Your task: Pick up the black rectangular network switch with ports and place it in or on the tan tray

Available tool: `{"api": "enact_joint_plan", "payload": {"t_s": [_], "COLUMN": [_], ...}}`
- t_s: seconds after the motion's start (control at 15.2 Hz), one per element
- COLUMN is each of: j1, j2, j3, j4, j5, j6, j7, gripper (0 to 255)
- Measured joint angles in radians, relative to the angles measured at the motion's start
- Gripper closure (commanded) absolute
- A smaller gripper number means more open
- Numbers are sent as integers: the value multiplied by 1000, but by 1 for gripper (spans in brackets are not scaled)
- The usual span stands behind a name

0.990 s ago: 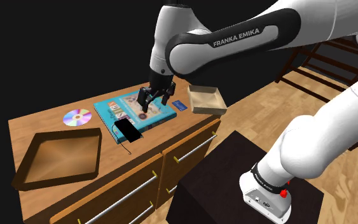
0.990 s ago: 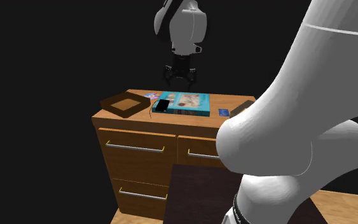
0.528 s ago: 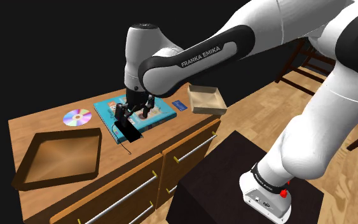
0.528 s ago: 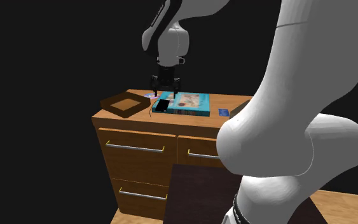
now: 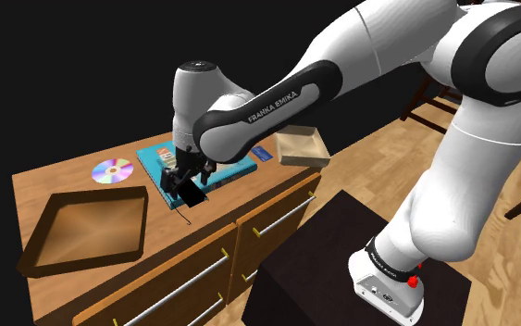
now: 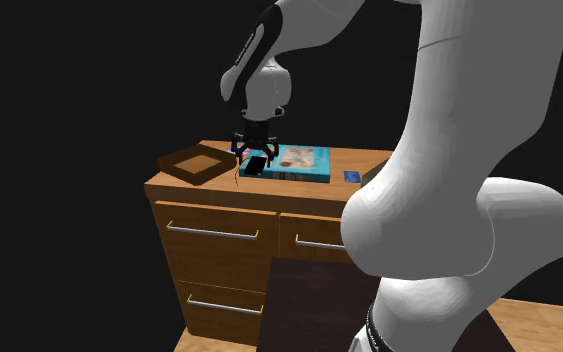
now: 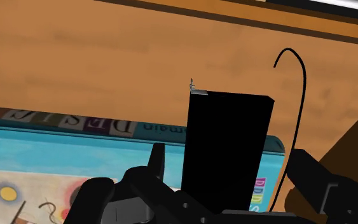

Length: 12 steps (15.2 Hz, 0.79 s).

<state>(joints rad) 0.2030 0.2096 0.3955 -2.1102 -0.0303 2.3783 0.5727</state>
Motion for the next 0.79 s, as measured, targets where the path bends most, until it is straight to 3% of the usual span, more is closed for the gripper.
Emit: {"api": "enact_joint_plan", "payload": {"t_s": [0.46, 0.53, 0.79], "j1": [3, 3, 2], "j2": [19, 19, 17], "j3": [-3, -3, -4], "j4": [0, 0, 0], "j5": [-10, -10, -10], "j6": [18, 18, 18], "j7": [6, 6, 5], "gripper": [0, 255, 255]}}
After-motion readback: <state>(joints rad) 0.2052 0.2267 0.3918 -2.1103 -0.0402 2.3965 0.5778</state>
